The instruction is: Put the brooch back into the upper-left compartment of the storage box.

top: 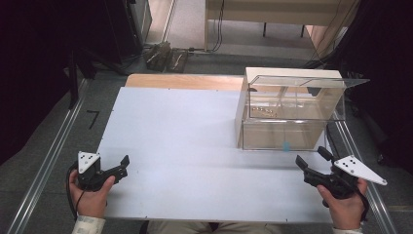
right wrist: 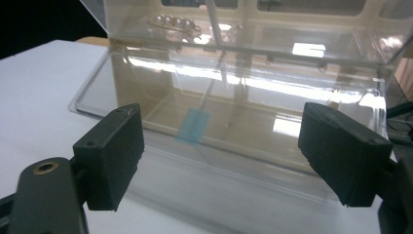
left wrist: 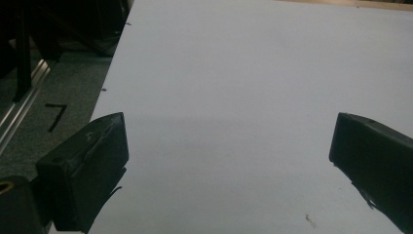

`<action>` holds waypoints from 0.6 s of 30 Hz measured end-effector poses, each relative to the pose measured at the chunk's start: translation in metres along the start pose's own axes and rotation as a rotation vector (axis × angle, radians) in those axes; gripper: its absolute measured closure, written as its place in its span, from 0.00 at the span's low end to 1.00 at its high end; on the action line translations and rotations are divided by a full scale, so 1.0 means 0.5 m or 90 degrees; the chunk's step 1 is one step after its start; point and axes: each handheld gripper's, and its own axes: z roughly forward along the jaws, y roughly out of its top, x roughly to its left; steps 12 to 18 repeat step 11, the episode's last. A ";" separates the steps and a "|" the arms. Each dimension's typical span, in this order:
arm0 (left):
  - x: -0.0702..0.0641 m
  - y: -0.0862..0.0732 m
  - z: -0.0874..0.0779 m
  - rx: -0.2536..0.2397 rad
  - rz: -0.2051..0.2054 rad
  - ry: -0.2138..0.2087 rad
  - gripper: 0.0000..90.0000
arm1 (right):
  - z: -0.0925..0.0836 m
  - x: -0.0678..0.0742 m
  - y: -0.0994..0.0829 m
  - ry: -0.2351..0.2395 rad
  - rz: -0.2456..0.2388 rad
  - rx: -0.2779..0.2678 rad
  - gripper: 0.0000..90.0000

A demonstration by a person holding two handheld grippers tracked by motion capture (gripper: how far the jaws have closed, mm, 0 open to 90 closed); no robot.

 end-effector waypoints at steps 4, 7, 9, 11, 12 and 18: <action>0.000 0.000 0.000 0.002 0.001 0.000 0.01 | -0.004 -0.007 -0.015 -0.010 -0.001 0.016 0.17; -0.001 0.000 0.000 0.001 0.001 -0.001 0.01 | -0.007 -0.013 -0.026 -0.022 -0.001 0.026 0.17; 0.000 0.000 0.000 0.003 0.002 -0.001 0.01 | -0.009 -0.017 -0.034 -0.025 0.007 0.035 0.17; 0.000 0.000 0.000 0.003 0.002 -0.001 0.01 | -0.009 -0.021 -0.043 -0.029 0.015 0.053 0.16; 0.000 0.000 0.000 0.003 0.002 -0.001 0.01 | -0.009 -0.021 -0.043 -0.029 0.015 0.053 0.16; 0.000 0.000 0.000 0.003 0.002 -0.001 0.01 | -0.009 -0.021 -0.043 -0.029 0.015 0.053 0.16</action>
